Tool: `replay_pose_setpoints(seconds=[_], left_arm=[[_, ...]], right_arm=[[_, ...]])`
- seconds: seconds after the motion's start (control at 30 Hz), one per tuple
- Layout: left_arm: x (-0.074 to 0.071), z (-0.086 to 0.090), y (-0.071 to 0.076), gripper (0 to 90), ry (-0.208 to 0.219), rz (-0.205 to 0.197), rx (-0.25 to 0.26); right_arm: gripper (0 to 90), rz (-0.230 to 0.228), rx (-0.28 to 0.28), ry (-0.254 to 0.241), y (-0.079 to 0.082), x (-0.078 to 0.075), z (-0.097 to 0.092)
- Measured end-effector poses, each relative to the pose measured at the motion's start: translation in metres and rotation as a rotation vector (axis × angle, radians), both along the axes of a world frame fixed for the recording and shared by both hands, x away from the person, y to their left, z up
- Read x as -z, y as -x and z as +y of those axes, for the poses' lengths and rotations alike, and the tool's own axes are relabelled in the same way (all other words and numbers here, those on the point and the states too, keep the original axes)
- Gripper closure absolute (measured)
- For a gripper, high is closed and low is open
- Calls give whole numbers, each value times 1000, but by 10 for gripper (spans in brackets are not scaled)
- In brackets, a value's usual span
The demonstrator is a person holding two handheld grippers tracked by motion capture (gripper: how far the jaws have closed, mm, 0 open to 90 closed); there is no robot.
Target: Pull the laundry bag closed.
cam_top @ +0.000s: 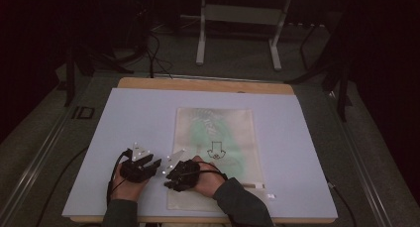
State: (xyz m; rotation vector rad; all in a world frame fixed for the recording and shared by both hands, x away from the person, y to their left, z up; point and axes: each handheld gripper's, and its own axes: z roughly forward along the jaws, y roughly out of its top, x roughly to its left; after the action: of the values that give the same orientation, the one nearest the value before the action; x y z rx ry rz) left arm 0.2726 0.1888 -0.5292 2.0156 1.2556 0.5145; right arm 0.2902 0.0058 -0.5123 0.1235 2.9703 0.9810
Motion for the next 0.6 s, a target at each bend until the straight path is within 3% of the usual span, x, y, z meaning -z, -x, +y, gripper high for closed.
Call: replay_pose_setpoints(seconds=[0.33, 0.47, 0.6], left_arm=[[-1, 1, 0, 601, 3, 0, 0], [-1, 1, 0, 601, 5, 1, -1], [-1, 1, 0, 601, 4, 1, -3]], right_arm=[[727, -51, -17, 64, 2, 6, 19], [808, -50, -15, 58, 3, 7, 20], [810, -54, -7, 47, 3, 6, 19]])
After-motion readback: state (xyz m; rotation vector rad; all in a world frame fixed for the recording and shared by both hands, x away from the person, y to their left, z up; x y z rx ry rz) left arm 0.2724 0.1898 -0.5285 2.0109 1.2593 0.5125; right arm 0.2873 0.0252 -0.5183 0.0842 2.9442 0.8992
